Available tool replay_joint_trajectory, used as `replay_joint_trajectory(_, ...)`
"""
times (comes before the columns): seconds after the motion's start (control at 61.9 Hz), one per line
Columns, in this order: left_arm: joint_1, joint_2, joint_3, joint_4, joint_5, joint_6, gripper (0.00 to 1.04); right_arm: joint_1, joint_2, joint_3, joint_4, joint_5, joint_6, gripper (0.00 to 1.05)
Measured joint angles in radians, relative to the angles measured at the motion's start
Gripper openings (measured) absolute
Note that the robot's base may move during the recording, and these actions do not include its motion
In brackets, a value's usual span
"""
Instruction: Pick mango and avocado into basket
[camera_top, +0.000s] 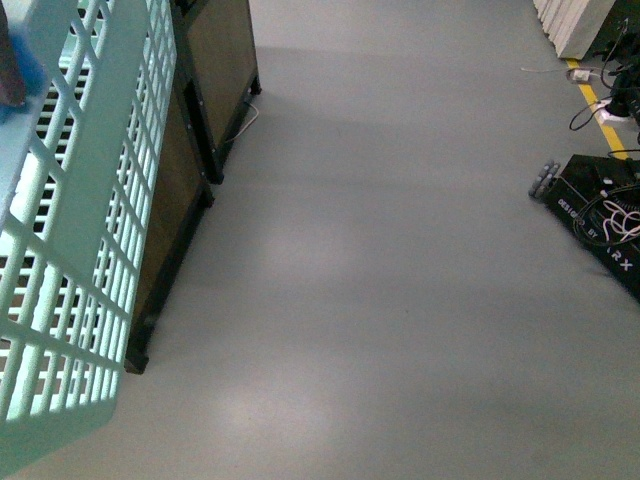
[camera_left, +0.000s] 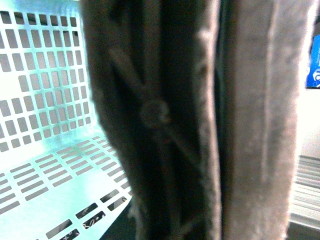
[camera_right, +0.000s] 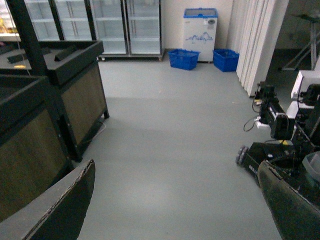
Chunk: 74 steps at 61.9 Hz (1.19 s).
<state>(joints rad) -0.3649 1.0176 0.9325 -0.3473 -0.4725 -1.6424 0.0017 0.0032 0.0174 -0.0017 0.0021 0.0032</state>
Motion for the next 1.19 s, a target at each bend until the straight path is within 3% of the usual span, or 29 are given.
replay_joint_trajectory(1.195, -0.003, -0.001, 0.001, 0.0, 0.0, -0.001, 0.14, 0.0, 0.0, 0.0, 0.0, -0.001, 0.0, 0.96)
